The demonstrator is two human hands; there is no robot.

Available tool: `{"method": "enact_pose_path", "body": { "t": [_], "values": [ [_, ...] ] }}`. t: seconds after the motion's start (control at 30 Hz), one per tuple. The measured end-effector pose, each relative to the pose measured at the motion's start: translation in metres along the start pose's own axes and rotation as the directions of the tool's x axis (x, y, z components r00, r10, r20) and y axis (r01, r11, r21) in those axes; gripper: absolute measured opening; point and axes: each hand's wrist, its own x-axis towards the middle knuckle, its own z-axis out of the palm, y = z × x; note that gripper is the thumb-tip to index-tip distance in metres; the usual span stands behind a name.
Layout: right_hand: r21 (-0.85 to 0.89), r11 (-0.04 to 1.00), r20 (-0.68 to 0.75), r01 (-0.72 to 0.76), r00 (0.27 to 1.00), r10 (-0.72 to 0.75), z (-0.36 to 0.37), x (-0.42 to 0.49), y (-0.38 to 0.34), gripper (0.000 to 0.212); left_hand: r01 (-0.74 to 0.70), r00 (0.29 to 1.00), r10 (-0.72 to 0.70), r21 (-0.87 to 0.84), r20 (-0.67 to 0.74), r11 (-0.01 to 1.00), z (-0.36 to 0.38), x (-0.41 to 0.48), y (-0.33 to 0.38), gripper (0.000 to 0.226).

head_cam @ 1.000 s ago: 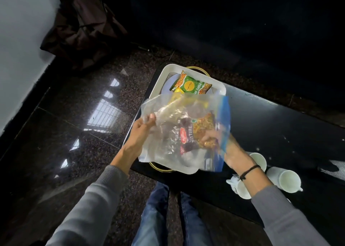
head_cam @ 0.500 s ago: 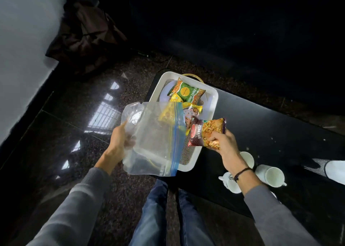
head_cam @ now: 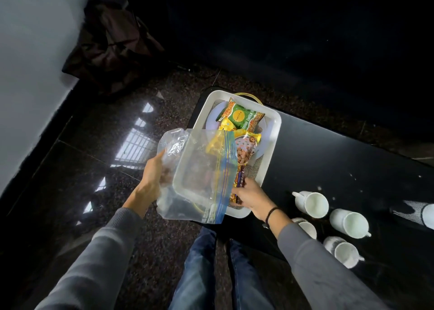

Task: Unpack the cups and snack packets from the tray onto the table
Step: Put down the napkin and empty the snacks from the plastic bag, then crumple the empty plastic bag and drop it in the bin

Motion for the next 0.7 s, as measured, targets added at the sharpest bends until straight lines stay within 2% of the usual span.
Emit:
{"method": "enact_pose_path", "body": {
  "t": [0.03,0.1,0.2,0.27,0.3,0.37,0.43,0.53,0.6,0.7],
  "values": [
    [-0.11,0.994,-0.051,0.014,0.999,-0.02,-0.002,-0.001,0.002,0.065,0.006,1.0,-0.006,-0.001,0.006,1.0,0.0,0.001,-0.001,0.052],
    [-0.23,0.972,-0.137,0.034,0.988,-0.067,-0.008,-0.003,0.004,0.063,0.025,0.999,-0.024,-0.024,0.037,0.999,0.002,0.001,-0.003,0.055],
    [-0.279,0.958,-0.239,0.068,0.961,-0.138,-0.02,-0.013,0.004,0.05,0.028,0.998,-0.025,-0.044,0.062,0.999,0.008,-0.003,-0.006,0.06],
    [-0.287,0.951,-0.288,0.115,0.936,-0.2,-0.027,-0.024,0.002,0.039,0.011,0.998,-0.009,-0.03,0.064,0.999,0.015,-0.009,-0.006,0.053],
    [-0.253,0.957,-0.289,0.143,0.933,-0.216,-0.031,-0.029,0.002,0.033,0.005,0.998,-0.003,-0.033,0.069,0.999,0.018,-0.013,-0.006,0.054],
    [-0.079,0.974,-0.248,0.212,0.942,-0.226,-0.036,-0.041,-0.003,0.03,0.005,0.997,-0.001,-0.047,0.083,0.999,0.027,-0.022,-0.004,0.06],
    [0.1,0.961,-0.184,0.258,0.954,-0.237,-0.041,-0.057,-0.008,0.039,-0.002,0.996,0.008,-0.066,0.094,0.998,0.038,-0.033,0.001,0.057],
    [0.264,0.921,-0.06,0.286,0.958,-0.28,-0.049,-0.078,-0.01,0.058,-0.017,0.995,0.026,-0.094,0.091,0.995,0.055,-0.052,0.006,0.049],
    [0.331,0.892,0.015,0.308,0.944,-0.331,-0.055,-0.095,-0.008,0.064,-0.043,0.995,0.051,-0.105,0.082,0.994,0.069,-0.067,0.01,0.047],
    [0.423,0.84,0.038,0.341,0.919,-0.392,-0.064,-0.116,-0.006,0.07,-0.126,0.992,0.127,-0.076,0.019,0.989,0.09,-0.088,0.016,0.047]
  ]
}}
